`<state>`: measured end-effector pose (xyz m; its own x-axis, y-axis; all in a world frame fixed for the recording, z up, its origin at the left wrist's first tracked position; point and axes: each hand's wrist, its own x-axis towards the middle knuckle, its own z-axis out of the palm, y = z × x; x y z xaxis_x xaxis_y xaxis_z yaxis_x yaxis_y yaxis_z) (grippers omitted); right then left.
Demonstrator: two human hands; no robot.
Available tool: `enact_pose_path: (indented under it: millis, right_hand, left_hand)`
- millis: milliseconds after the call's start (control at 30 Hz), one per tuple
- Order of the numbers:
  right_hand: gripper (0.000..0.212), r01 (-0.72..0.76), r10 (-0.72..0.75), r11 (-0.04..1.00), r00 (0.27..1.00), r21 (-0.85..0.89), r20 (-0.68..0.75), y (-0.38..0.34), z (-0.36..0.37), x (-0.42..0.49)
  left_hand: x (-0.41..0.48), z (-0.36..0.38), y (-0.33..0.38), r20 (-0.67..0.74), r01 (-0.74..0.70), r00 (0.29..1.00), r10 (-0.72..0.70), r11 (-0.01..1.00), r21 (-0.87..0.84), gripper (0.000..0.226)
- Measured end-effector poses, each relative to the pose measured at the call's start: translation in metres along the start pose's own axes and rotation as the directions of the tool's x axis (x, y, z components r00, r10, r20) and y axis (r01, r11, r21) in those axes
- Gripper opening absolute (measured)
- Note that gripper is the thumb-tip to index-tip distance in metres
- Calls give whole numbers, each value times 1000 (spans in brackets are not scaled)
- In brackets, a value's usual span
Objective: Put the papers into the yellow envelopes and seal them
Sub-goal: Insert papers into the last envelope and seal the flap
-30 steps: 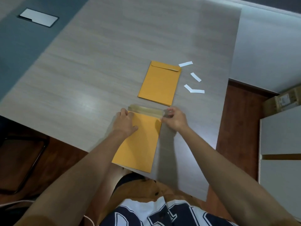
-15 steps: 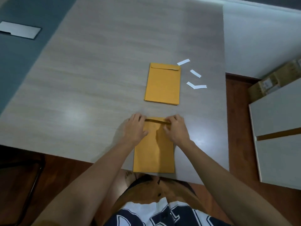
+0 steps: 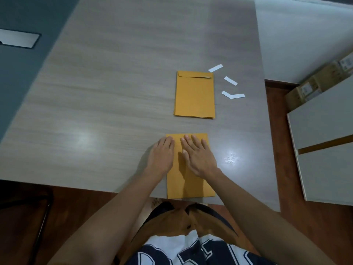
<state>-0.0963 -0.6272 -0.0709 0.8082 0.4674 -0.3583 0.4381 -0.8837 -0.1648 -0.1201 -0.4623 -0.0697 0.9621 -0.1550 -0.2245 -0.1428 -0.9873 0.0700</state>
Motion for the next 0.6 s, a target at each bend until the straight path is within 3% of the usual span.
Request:
enact_pose_path:
  millis: [300,500,600]
  right_hand:
    - [70,-70,74,985,997,-159,19,31,-8,-6]
    - [62,-123,129,980,991,-154,30,62,-12,-17]
    - [53,-96,101,985,994,-145,32,62,-11,-18]
  left_hand:
    - [1,2,5,49,57,997,-64,990,128,58]
    - [-1,-4,12,102,94,989,-107,987,128,58]
    - [5,-7,26,125,180,973,-193,977,111,59]
